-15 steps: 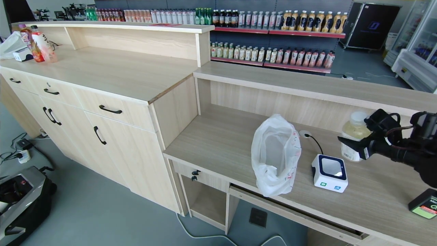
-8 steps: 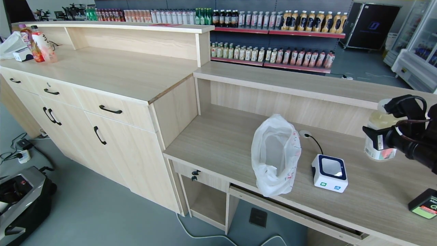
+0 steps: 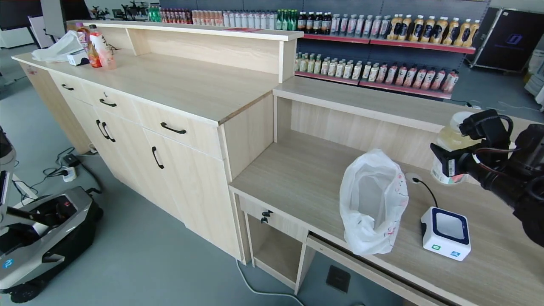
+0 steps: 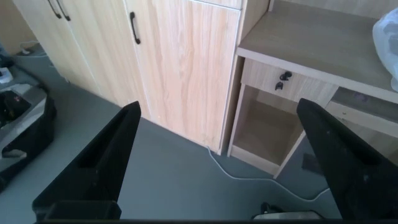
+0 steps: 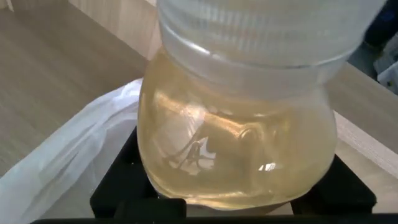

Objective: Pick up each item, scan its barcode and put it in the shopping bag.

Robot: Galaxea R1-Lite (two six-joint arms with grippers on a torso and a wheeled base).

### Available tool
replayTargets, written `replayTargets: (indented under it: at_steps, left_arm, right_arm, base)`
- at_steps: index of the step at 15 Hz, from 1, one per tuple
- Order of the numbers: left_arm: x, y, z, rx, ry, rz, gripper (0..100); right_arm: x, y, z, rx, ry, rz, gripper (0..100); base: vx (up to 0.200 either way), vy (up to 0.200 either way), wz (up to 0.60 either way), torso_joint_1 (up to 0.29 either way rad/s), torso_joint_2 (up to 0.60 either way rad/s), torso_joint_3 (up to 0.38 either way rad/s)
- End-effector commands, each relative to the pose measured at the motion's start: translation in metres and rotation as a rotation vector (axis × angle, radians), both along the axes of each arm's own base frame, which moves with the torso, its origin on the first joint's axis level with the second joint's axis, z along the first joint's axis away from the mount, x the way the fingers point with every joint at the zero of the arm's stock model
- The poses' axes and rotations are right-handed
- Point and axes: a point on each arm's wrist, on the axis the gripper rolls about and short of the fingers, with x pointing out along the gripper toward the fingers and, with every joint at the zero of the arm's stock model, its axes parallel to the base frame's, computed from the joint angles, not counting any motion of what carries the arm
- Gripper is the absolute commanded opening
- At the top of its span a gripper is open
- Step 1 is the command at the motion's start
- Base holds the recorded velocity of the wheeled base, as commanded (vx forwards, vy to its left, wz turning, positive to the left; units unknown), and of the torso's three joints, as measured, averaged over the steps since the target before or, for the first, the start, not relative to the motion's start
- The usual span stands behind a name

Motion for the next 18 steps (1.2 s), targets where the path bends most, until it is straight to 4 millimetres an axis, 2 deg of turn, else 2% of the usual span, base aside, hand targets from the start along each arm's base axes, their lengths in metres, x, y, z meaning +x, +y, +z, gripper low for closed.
replayTargets:
  at_steps: [1,3,7,8,12,18]
  left_arm:
    - [0.0,0.0,0.0,0.0,0.0,0.0,100]
    - [0.0,0.0,0.0,0.0,0.0,0.0,100]
    - [0.0,0.0,0.0,0.0,0.001,0.0,100]
    - [0.0,0.0,0.0,0.0,0.0,0.0,100]
    - [0.0,0.0,0.0,0.0,0.0,0.0,100]
    - [0.0,0.0,0.0,0.0,0.0,0.0,100]
  right_arm:
    - [0.022,0.012,-0.025,0.01,0.043,0.04,0]
    - [0.054,0.018,-0.056,0.105,0.089,0.088,0]
    - [0.092,0.017,-0.097,0.174,0.143,0.09,0]
    - [0.097,0.016,-0.101,0.182,0.15,0.087,0]
    - [0.098,0.013,-0.124,0.184,0.199,0.08,0]
    - [0.103,-0.003,-0.148,0.201,0.213,0.044,0]
  base:
    - [0.0,0.0,0.6,0.007,0.01,0.002]
    - [0.0,0.0,0.3,0.001,0.0,0.001]
    - [0.0,0.0,0.0,0.0,0.0,0.0]
    - [0.0,0.0,0.0,0.0,0.0,0.0]
    - [0.0,0.0,0.0,0.0,0.0,0.0]
    - [0.0,0.0,0.0,0.0,0.0,0.0]
